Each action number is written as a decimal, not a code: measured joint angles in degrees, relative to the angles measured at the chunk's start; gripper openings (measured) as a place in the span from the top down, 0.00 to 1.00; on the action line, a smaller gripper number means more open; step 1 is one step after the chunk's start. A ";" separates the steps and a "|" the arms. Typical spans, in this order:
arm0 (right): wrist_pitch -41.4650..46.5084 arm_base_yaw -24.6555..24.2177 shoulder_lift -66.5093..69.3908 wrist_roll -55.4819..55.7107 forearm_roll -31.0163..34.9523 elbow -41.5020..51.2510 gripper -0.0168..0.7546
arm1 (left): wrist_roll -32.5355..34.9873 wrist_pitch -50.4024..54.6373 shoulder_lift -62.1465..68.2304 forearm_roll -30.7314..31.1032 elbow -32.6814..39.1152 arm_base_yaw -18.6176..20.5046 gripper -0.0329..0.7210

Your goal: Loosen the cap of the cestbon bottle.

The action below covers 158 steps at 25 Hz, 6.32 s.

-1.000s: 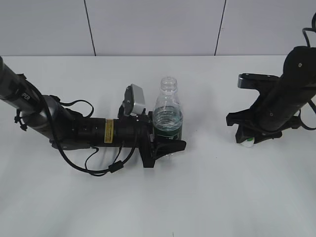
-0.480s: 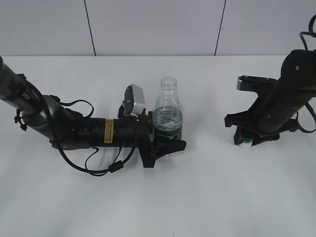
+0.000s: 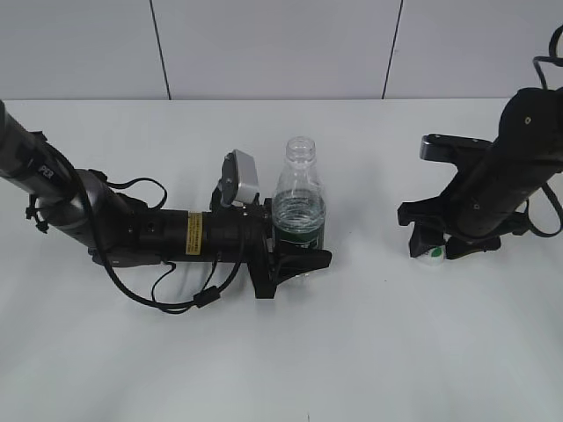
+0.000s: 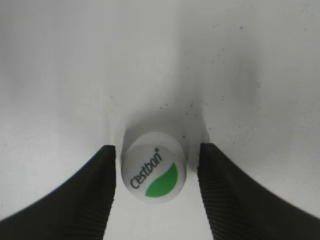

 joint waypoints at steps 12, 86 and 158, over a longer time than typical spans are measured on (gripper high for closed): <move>3.02 0.00 -8.15 0.00 -1.10 -1.93 0.38 | 0.00 1.30 0.00 -2.50 0.00 0.00 0.39; 37.96 0.00 -28.33 1.08 -12.10 -11.63 0.38 | -48.00 57.52 -41.61 5.59 0.74 5.13 0.25; 35.37 -12.39 -113.44 -0.51 -16.48 29.38 0.38 | -48.20 72.44 -45.40 -0.65 0.76 5.75 0.25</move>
